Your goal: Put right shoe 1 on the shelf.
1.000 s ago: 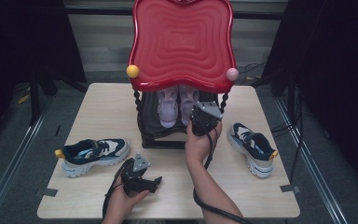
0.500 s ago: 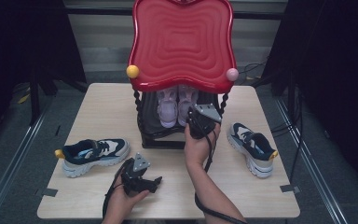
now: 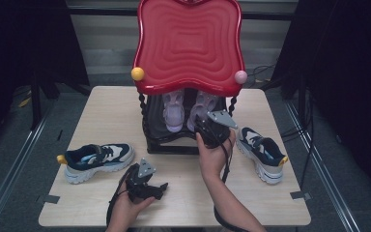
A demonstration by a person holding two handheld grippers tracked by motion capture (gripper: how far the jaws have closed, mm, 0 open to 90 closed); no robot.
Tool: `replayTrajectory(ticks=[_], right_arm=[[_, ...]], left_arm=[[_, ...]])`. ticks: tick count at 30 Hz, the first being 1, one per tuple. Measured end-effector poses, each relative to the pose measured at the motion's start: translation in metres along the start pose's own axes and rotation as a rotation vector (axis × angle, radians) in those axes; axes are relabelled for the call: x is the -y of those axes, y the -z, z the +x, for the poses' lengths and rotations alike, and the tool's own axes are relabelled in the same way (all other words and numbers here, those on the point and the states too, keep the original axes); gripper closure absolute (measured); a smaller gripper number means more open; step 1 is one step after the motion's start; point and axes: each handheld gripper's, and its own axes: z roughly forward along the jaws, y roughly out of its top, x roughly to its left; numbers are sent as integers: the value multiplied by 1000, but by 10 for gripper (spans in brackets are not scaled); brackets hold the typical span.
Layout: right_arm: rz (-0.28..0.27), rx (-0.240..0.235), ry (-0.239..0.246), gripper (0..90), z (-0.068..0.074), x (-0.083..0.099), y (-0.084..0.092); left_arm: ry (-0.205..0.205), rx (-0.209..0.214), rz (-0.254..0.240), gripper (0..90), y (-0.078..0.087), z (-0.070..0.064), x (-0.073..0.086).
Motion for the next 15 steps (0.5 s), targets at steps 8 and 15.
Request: replayTrajectory(ticks=[8,15], right_arm=[[37,15,19,518,-5,-3,-1],[52,-5,37,695,-7,-2,-7]], left_arm=[[4,-2,3,131,0,0,0],[5,-2,2,131,0,0,0]])
